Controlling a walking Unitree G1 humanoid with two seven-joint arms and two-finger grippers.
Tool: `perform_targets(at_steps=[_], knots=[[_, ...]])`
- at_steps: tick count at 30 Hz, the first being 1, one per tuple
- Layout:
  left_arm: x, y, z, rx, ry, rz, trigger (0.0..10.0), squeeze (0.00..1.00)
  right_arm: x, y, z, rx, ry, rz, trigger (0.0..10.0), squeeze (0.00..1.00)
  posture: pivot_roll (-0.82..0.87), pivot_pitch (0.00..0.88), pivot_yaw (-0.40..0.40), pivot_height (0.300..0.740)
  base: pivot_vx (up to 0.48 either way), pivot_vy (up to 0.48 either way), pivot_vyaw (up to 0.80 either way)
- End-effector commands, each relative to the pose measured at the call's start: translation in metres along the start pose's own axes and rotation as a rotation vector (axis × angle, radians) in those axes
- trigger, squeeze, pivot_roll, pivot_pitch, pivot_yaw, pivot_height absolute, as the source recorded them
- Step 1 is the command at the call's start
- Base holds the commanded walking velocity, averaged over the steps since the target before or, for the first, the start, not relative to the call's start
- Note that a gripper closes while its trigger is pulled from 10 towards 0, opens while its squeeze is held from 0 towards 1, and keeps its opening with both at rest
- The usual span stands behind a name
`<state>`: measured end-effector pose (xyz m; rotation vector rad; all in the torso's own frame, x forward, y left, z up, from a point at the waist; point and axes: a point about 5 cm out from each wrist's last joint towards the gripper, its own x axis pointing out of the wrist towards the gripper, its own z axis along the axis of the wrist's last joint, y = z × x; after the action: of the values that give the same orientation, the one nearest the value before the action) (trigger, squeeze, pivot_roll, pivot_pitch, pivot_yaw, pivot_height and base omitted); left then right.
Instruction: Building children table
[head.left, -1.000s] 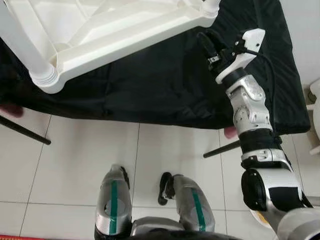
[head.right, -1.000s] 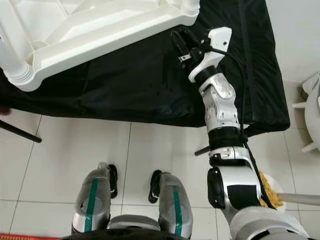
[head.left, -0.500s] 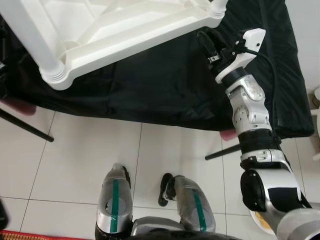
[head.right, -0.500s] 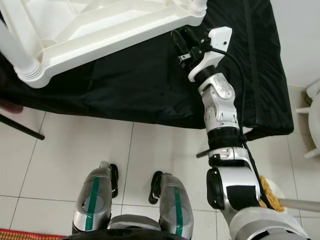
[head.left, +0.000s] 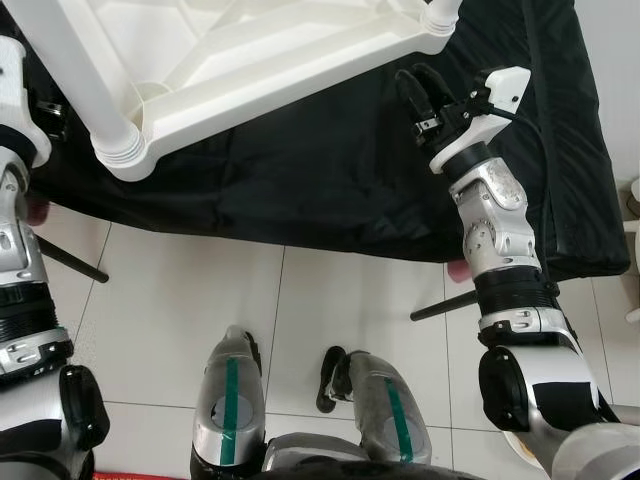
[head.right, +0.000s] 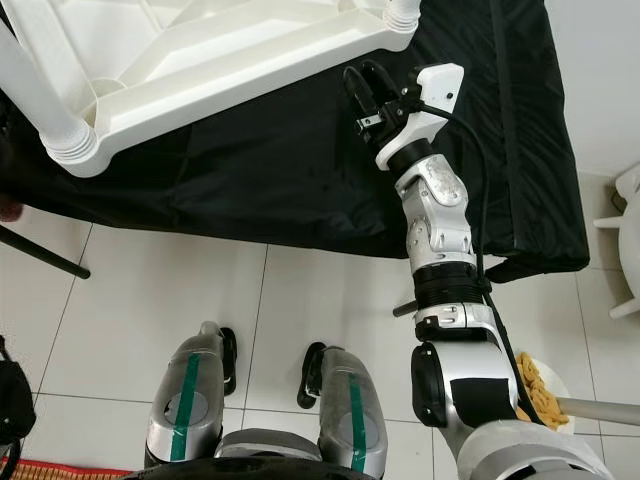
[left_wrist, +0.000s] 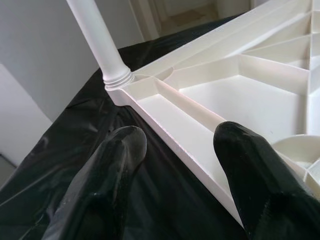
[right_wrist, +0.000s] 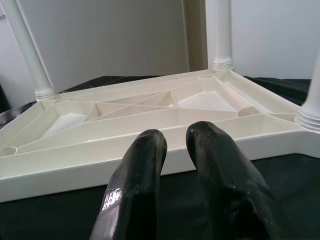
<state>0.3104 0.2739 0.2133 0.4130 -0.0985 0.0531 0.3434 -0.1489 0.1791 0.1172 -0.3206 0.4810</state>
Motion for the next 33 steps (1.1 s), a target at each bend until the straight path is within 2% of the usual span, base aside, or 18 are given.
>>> perform_targets(at_steps=[1, 2, 6, 10, 11, 13, 14, 16, 17, 18, 19, 20, 21, 25, 28, 29, 33], knots=[[0.002, -0.015, 0.003, -0.001, -0.008, -0.038, 10.0, 0.0, -0.001, -0.002, 0.001, -0.006, 0.0, -0.008, 10.0, 0.0, 0.14, 0.1, -0.053, 0.74, 0.0, 0.0, 0.0], [0.005, -0.034, 0.004, -0.038, -0.019, -0.051, 10.0, 0.0, -0.001, -0.001, 0.002, -0.003, -0.001, -0.012, 10.0, 0.0, 0.13, 0.092, -0.053, 0.74, 0.0, 0.0, 0.0], [0.007, -0.044, 0.006, -0.064, -0.024, -0.062, 10.0, 0.0, -0.001, -0.001, 0.002, -0.001, -0.001, -0.015, 10.0, 0.0, 0.13, 0.092, -0.053, 0.74, 0.0, 0.0, 0.0], [0.007, -0.045, 0.006, -0.069, -0.023, -0.062, 10.0, 0.0, -0.001, -0.001, 0.002, 0.0, -0.001, -0.016, 10.0, 0.0, 0.13, 0.092, -0.053, 0.74, 0.0, 0.0, 0.0], [0.009, -0.06, 0.01, -0.12, -0.033, -0.096, 10.0, 0.0, -0.002, -0.001, -0.001, 0.004, 0.008, -0.031, 10.0, 0.0, 0.12, 0.08, -0.061, 0.74, 0.0, 0.0, 0.0], [0.009, -0.06, 0.01, -0.12, -0.033, -0.096, 10.0, 0.0, -0.002, -0.001, -0.001, 0.004, 0.008, -0.031, 10.0, 0.0, 0.12, 0.08, -0.061, 0.74, 0.0, 0.0, 0.0], [0.012, -0.081, 0.017, -0.157, -0.05, -0.148, 10.0, 0.0, -0.004, 0.0, -0.004, 0.011, 0.023, -0.051, 10.0, 0.0, 0.11, 0.074, -0.062, 0.74, 0.0, 0.0, 0.0], [0.012, -0.081, 0.017, -0.157, -0.05, -0.148, 10.0, 0.0, -0.004, 0.0, -0.004, 0.011, 0.023, -0.051, 10.0, 0.0, 0.11, 0.074, -0.062, 0.74, 0.0, 0.0, 0.0], [0.014, -0.104, 0.025, -0.184, -0.07, -0.214, 10.0, 0.0, -0.006, 0.0, -0.007, 0.015, 0.038, -0.072, 10.0, 0.0, 0.1, 0.065, -0.059, 0.74, 0.0, 0.0, 0.0], [0.014, -0.104, 0.025, -0.184, -0.07, -0.214, 10.0, 0.0, -0.006, 0.0, -0.007, 0.015, 0.038, -0.072, 10.0, 0.0, 0.1, 0.065, -0.059, 0.74, 0.0, 0.0, 0.0], [0.015, -0.124, 0.033, -0.212, -0.088, -0.265, 10.0, 0.0, -0.009, 0.0, -0.01, 0.01, 0.053, -0.091, 10.0, 0.0, 0.09, 0.06, -0.058, 0.74, 0.0, 0.0, 0.0], [0.016, -0.136, 0.038, -0.22, -0.096, -0.297, 10.0, 0.0, -0.011, 0.001, -0.012, 0.007, 0.066, -0.106, 10.0, 0.0, 0.08, 0.056, -0.057, 0.74, 0.0, 0.0, 0.0], [0.016, -0.136, 0.038, -0.22, -0.096, -0.297, 10.0, 0.0, -0.011, 0.001, -0.012, 0.007, 0.066, -0.106, 10.0, 0.0, 0.08, 0.056, -0.057, 0.74, 0.0, 0.0, 0.0], [0.014, -0.159, 0.048, -0.248, -0.125, -0.365, 10.0, 0.0, -0.016, 0.0, -0.019, 0.001, 0.098, -0.146, 10.0, 0.0, 0.08, 0.044, -0.058, 0.74, 0.0, 0.0, 0.0], [0.014, -0.163, 0.051, -0.254, -0.133, -0.376, 10.0, 0.0, -0.017, 0.0, -0.02, 0.001, 0.104, -0.156, 10.0, 0.0, 0.08, 0.032, -0.058, 0.74, 0.0, 0.0, 0.0], [0.013, -0.172, 0.057, -0.265, -0.15, -0.396, 10.0, 0.0, -0.016, -0.001, -0.023, -0.007, 0.116, -0.188, 10.0, 0.0, 0.08, 0.023, -0.055, 0.74, 0.0, 0.0, 0.0], [0.013, -0.176, 0.059, -0.278, -0.151, -0.403, 10.0, 0.0, -0.016, -0.001, -0.023, -0.008, 0.116, -0.198, 10.0, 0.0, 0.08, 0.022, -0.057, 0.74, 0.0, 0.0, 0.0]])
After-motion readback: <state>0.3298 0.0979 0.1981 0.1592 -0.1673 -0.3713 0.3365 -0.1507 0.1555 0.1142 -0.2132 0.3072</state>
